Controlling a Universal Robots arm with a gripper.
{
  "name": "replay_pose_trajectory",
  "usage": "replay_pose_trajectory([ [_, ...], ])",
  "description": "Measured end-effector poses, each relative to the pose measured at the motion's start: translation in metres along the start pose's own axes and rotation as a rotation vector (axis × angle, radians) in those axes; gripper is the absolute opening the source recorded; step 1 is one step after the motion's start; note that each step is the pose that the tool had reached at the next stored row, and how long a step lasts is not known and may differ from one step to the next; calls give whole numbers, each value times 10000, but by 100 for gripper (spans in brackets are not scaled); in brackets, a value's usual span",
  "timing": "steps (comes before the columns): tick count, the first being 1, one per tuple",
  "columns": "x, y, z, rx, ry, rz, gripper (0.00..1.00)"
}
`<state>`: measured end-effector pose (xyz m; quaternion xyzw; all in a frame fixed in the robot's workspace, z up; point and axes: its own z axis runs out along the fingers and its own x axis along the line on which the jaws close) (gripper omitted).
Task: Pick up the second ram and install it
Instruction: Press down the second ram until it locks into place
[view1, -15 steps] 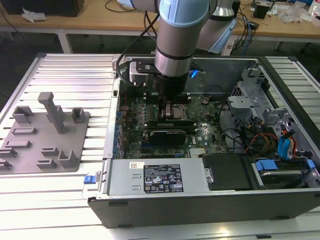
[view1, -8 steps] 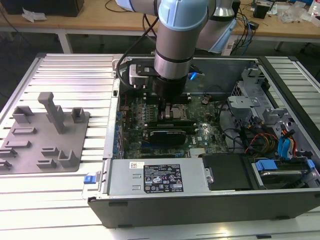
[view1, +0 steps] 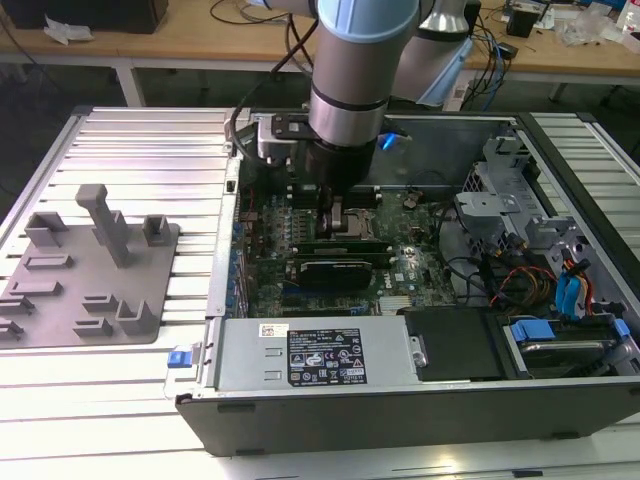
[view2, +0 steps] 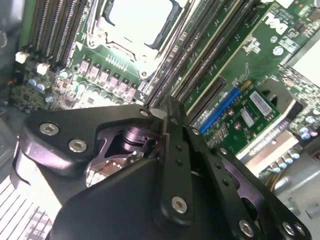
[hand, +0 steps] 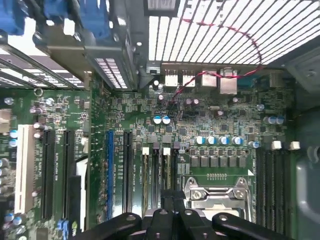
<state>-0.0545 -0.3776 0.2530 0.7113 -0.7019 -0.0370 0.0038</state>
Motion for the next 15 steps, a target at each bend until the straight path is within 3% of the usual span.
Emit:
replay_pose_trajectory([
  [3, 0, -8, -7, 0, 0, -2, 8],
  [7, 3, -266, -22, -1, 0, 0, 8],
  [9, 4, -354, -26, 0, -1, -1, 8],
  [15, 4, -372, -28, 0, -1, 0, 8],
])
